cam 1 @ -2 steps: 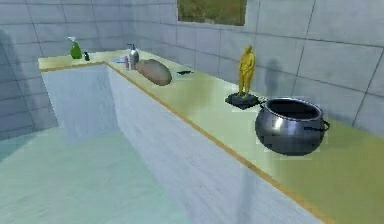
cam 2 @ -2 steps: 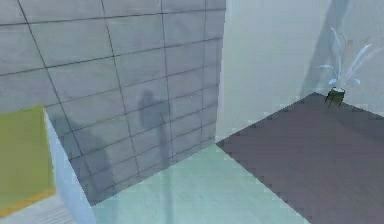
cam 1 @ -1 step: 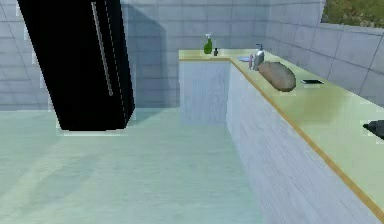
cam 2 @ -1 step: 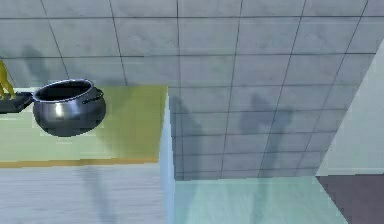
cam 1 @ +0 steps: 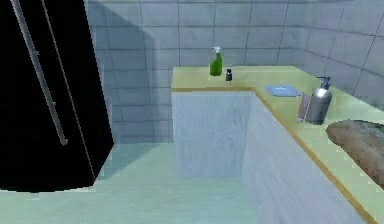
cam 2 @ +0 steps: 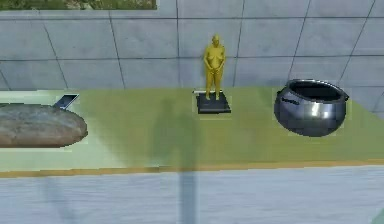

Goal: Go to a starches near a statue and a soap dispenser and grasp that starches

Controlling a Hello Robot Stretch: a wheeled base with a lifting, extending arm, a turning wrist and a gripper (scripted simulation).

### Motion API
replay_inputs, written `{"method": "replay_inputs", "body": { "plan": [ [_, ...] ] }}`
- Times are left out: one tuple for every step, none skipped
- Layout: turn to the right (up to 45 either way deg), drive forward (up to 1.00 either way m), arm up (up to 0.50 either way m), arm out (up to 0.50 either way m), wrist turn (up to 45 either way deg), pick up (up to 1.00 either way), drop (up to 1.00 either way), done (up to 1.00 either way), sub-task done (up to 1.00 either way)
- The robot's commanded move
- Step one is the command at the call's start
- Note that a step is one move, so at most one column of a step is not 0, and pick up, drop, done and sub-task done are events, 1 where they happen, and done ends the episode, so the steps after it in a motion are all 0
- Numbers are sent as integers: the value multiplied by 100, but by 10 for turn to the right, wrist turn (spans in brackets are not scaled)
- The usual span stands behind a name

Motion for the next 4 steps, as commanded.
{"method": "replay_inputs", "body": {
  "plan": [
    [-90,0,0,0,0,0,0,0,0],
    [0,20,0,0,0,0,0,0,0],
    [450,0,0,0,0,0,0,0,0],
    [-450,0,0,0,0,0,0,0,0]
  ]
}}
